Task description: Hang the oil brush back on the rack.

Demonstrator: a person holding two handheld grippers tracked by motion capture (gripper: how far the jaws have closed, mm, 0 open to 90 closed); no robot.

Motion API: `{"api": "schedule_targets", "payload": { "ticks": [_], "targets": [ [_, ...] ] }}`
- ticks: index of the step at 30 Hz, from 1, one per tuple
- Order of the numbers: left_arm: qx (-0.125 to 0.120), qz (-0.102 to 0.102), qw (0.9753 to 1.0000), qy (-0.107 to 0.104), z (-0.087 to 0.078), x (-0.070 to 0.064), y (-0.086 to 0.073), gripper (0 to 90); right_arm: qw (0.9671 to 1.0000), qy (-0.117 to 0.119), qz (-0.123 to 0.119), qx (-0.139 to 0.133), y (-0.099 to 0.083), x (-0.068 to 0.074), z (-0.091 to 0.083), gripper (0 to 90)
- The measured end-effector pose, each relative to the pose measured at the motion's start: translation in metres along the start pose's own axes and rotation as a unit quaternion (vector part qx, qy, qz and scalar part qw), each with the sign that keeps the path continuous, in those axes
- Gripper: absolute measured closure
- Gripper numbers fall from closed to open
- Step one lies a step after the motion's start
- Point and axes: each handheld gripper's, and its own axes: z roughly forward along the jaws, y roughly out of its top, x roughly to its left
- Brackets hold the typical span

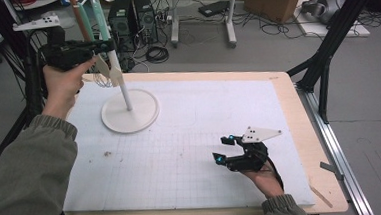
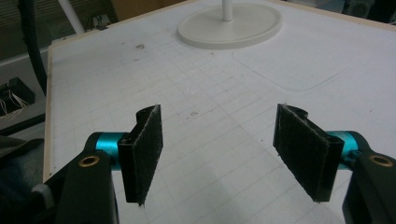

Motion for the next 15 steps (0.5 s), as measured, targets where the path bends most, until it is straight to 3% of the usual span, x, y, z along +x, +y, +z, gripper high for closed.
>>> {"api": "schedule_targets", "payload": {
  "ticks": [15],
  "targets": [
    [0.003,-0.008,0.9999,0.014,-0.0007,0.0043,-0.0007,83.8,1.0,0.004,-0.003,-0.003,0.0003,0.0,0.0007,32.2]
  ]
}}
